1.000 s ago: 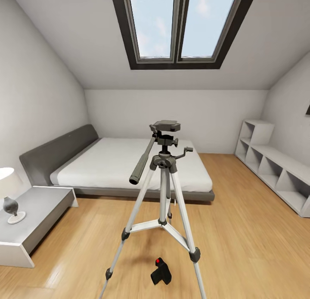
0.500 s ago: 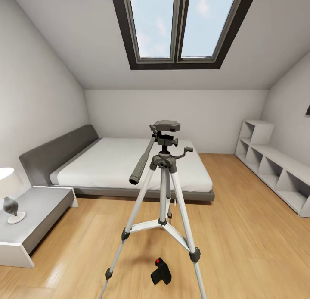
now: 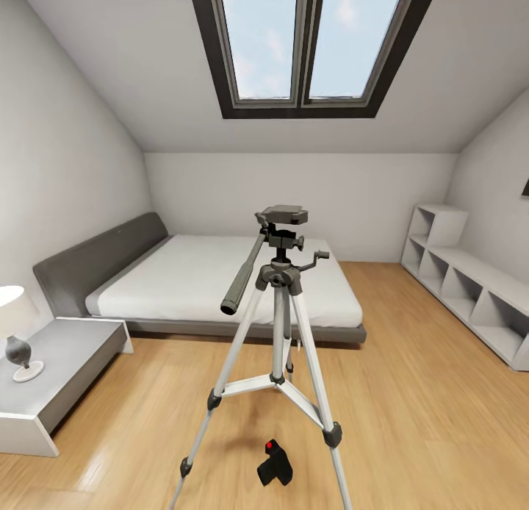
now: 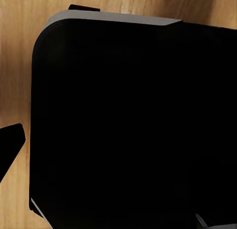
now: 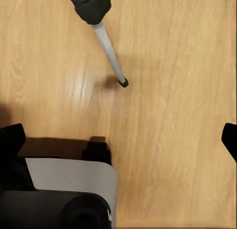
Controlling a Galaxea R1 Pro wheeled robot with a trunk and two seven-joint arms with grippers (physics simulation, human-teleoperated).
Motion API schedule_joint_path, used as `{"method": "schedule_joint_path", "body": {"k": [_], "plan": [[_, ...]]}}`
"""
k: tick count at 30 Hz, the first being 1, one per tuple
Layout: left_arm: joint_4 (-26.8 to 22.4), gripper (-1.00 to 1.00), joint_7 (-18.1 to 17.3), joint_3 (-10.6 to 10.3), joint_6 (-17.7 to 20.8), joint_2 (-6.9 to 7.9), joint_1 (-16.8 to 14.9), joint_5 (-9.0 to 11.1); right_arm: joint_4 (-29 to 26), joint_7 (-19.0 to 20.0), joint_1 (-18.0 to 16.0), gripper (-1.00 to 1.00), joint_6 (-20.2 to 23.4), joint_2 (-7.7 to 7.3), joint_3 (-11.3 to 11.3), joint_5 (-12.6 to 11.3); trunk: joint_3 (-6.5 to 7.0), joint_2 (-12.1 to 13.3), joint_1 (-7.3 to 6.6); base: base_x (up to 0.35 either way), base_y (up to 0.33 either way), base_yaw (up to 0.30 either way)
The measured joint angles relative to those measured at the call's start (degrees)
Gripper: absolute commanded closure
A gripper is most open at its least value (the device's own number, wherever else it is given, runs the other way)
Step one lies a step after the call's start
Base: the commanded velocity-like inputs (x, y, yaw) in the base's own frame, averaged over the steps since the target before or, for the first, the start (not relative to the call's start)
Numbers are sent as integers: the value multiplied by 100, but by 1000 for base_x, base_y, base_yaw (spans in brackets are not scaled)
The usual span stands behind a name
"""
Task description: Attach the digital camera to the camera tripod in the bedroom.
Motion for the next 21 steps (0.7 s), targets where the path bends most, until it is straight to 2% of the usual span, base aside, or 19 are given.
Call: {"method": "schedule_joint_path", "body": {"k": [1, 3, 7, 21], "plan": [[-1, -100, 0, 0, 0, 0, -1, 0, -18, 0, 1, -100, 12, 0, -1, -2, -1, 0, 0, 0, 0, 0], [-1, -100, 0, 0, 1, 0, -1, 0, -494, 6, 1, -100, 336, -15, -4, 5, 0, 0, 0, 0, 0, 0], [-1, -100, 0, 0, 1, 0, 0, 0, -875, 4, 1, -100, 543, -34, 0, 17, -1, 0, 0, 0, 0, 0], [0, -100, 0, 0, 0, 0, 2, 0, -1108, 11, 1, -100, 669, -194, 0, 7, -1, 0, 0, 0, 0, 0]]}}
